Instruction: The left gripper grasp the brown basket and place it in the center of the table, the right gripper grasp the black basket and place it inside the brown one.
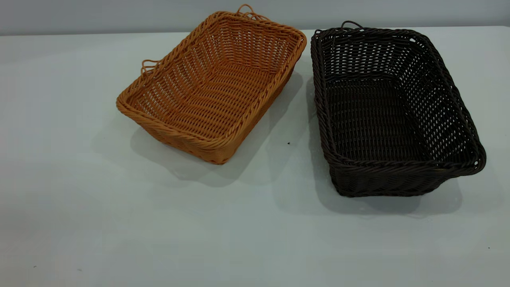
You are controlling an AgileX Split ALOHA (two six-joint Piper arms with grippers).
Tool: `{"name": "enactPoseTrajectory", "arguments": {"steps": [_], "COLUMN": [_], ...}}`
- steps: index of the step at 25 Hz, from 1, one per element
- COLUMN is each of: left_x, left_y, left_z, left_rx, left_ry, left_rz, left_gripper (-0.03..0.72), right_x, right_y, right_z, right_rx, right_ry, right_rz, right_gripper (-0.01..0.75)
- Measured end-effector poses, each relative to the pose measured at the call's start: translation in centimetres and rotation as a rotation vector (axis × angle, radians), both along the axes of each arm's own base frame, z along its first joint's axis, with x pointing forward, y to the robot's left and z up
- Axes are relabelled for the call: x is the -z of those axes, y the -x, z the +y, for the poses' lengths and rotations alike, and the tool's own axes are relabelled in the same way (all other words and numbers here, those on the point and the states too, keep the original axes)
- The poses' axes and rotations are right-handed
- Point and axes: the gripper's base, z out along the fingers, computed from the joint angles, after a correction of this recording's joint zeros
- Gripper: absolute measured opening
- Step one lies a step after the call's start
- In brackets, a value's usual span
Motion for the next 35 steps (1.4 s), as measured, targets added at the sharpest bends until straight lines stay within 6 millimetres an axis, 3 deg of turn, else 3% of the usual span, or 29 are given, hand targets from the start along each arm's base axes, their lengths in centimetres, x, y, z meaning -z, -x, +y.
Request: {"name": "enactPoseTrajectory", "arguments": {"steps": [13, 17, 21, 28, 30, 35], "left_x": [-0.1, -2.3, -5.0, -6.7, -6.6, -5.3], "left_y": [-0.1, -2.0, -6.7, -18.0, -21.0, -27.5], "left_z": [0.0, -0.2, -0.5, -1.4, -1.7, -2.9], "left_rx": [0.0, -0.007, -0.004, 0.04, 0.054, 0.101], "left_ry": [-0.002, 0.008, 0.005, -0.03, -0.043, -0.054], "left_rz": [0.008, 0.019, 0.068, 0.071, 0.099, 0.186], "left_gripper": [0.489, 0.489, 0.489, 0.489, 0.489, 0.498], "right_x": [0.0, 0.0, -0.1, -0.2, -0.3, -0.2], "right_y": [0.0, 0.0, 0.0, -0.8, -1.2, -2.3], "right_z": [0.0, 0.3, 0.4, 0.3, 0.2, 0.1], "right_rx": [-0.003, -0.016, -0.018, 0.015, 0.023, 0.033], "right_ry": [-0.005, -0.041, -0.056, -0.101, -0.106, -0.112], "right_rz": [0.0, -0.004, -0.009, 0.014, 0.042, 0.114], "right_gripper": [0.24, 0.244, 0.324, 0.621, 0.655, 0.651]}}
